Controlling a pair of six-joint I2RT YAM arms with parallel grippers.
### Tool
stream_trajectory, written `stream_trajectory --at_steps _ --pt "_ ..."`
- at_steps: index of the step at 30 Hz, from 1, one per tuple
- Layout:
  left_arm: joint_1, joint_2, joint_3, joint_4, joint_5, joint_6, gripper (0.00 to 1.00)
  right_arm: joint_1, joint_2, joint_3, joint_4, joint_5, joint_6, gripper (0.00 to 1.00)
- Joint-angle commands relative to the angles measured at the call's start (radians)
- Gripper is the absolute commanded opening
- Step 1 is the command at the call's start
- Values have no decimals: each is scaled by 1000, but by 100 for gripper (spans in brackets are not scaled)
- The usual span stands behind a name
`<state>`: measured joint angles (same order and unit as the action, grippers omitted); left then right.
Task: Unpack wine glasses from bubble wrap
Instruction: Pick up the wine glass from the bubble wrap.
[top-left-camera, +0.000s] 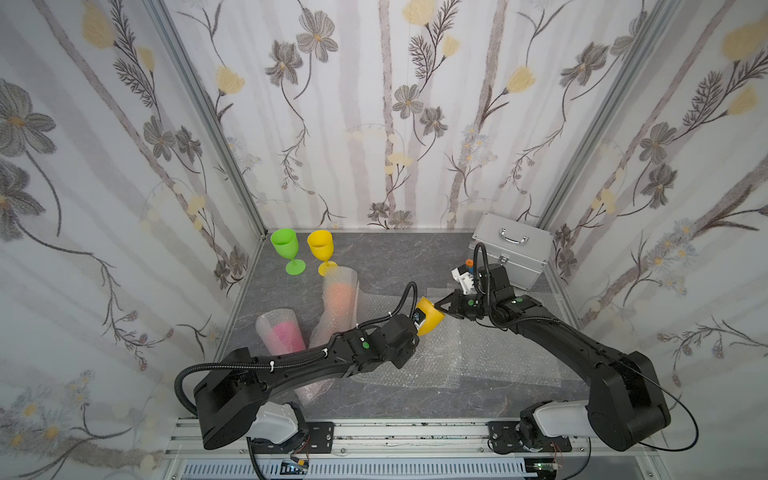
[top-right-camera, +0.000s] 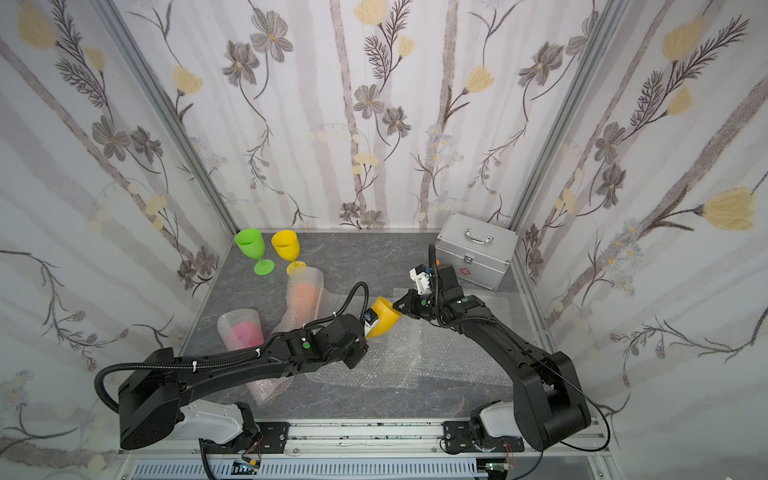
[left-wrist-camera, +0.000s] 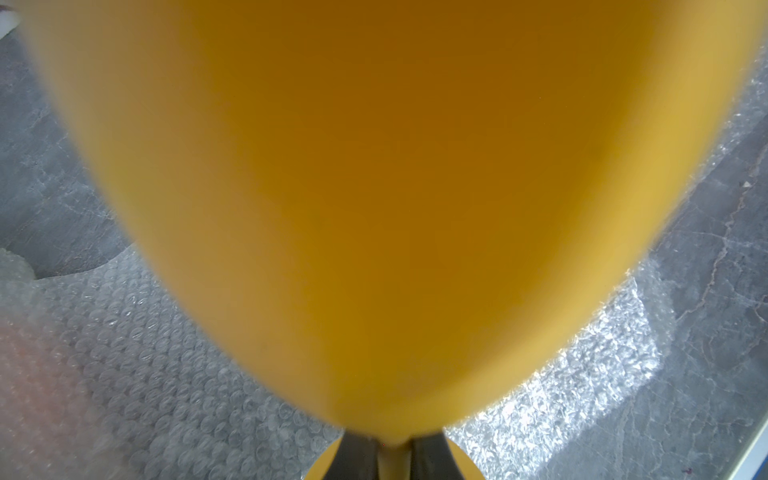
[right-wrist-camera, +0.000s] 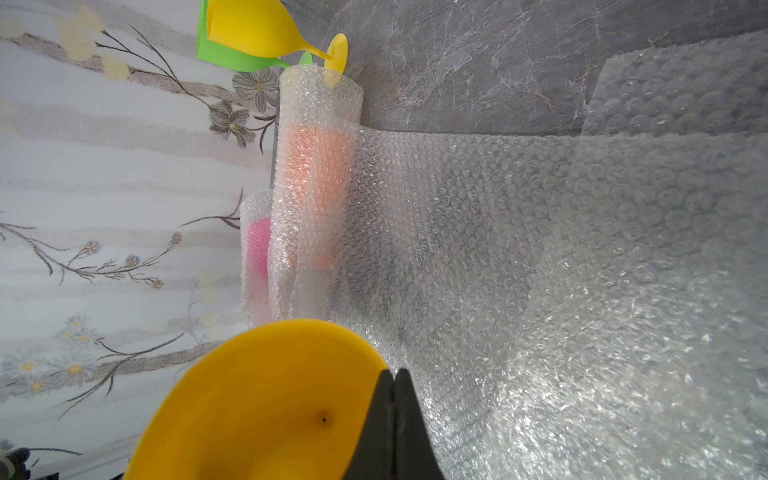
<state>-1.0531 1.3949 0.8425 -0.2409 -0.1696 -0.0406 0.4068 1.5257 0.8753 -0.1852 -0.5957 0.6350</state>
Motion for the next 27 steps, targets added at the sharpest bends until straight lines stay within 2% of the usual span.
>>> stream_trajectory --at_steps 1,2,4,5,8,13,19,24,27 --pt "-1 10 13 43 -15 10 18 -3 -5 2 21 42 2 2" --pt "1 11 13 42 -18 6 21 -5 -7 2 22 50 2 2" --pt "5 7 14 43 -22 -16 44 -15 -19 7 17 74 2 1" --pt "9 -1 11 50 -18 -25 50 -22 -26 10 14 85 -1 1" --pt "41 -30 1 67 20 -77 62 -46 -44 37 -27 142 -22 1" --pt "130 -72 -26 83 73 -184 69 -54 -34 120 -97 300 -77 1" --pt "234 -82 -42 63 147 -299 68 -54 10 240 -95 511 -112 1" --pt "287 -94 -66 40 188 -364 66 -49 64 341 -41 640 -150 2" --pt "320 -103 -74 11 208 -394 65 -40 158 426 -47 716 -190 2"
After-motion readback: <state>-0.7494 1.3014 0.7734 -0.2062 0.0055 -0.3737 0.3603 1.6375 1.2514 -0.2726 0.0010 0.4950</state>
